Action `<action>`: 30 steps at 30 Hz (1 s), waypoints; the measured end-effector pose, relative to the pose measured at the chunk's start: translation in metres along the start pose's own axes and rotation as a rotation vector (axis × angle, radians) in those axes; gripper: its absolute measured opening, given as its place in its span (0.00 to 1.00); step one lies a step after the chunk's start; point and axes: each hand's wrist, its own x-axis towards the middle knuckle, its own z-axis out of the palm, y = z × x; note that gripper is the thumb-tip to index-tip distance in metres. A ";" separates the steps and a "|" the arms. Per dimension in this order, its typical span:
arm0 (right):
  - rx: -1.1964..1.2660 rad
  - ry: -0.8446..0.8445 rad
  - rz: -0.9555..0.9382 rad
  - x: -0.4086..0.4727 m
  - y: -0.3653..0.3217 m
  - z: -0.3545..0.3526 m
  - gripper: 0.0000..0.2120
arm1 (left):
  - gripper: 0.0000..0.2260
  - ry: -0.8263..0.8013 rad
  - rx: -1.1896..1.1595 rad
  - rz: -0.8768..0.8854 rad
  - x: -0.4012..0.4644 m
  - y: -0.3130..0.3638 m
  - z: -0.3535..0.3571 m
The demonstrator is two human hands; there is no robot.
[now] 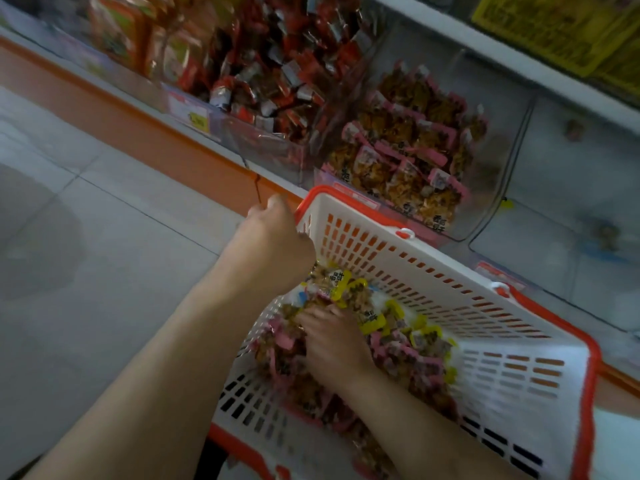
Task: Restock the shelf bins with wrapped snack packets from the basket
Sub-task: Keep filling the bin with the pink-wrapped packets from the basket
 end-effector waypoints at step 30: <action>0.659 0.620 0.066 -0.100 0.058 -0.193 0.22 | 0.07 -0.249 -0.927 0.132 -0.021 0.058 0.042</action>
